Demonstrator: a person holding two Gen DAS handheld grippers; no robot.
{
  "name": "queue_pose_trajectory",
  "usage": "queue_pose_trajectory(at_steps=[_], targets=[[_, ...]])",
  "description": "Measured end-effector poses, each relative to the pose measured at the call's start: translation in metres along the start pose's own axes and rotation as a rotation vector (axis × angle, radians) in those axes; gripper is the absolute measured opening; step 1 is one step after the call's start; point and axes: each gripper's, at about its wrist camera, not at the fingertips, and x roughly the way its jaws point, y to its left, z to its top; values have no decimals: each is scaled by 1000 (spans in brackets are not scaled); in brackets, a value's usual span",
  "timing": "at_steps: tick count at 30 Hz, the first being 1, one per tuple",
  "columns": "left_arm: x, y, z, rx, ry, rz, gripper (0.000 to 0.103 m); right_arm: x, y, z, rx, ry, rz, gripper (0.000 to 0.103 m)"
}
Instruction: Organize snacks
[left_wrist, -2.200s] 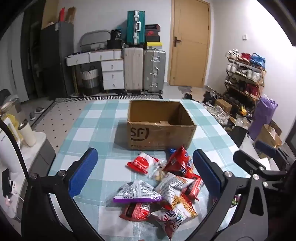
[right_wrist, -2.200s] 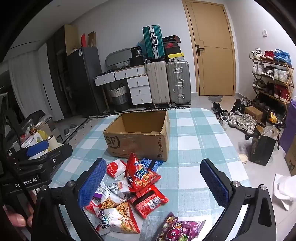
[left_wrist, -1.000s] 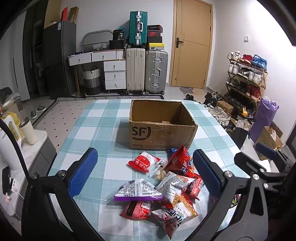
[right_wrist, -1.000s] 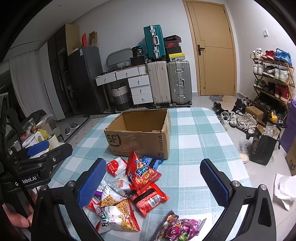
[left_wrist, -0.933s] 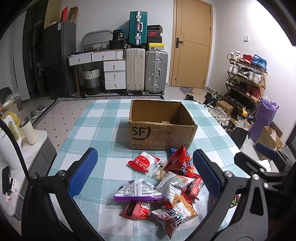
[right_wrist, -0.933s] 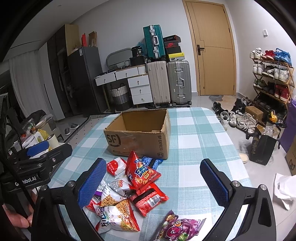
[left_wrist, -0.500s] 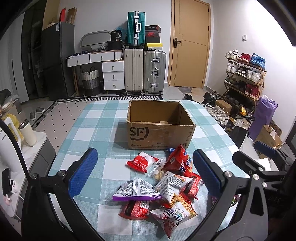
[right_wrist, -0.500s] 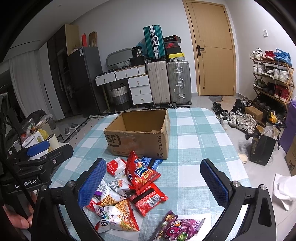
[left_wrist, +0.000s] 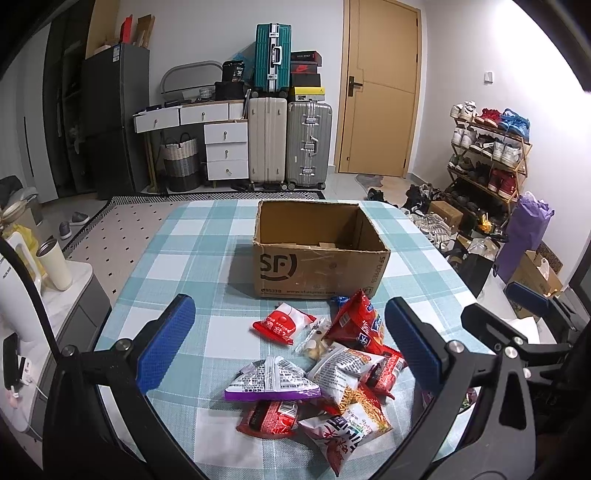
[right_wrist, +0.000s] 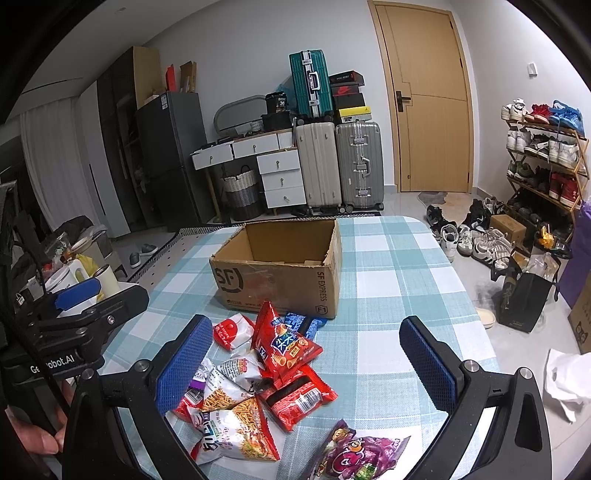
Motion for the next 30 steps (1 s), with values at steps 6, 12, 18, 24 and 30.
queue_pose_trajectory(at_steps=[6, 12, 18, 24, 30], targets=[[0, 1, 0, 0, 5, 4, 102, 2, 3, 1, -6, 5, 2, 103], [0, -1, -1, -1, 5, 2, 102, 2, 4, 1, -5, 5, 3, 103], [2, -1, -3, -2, 15, 0, 102, 2, 4, 0, -7, 5, 4, 103], [2, -2, -4, -2, 15, -1, 102, 0, 5, -2, -9, 7, 20, 103], [4, 0, -5, -7, 18, -7, 102, -4, 2, -12, -18, 18, 30, 103]])
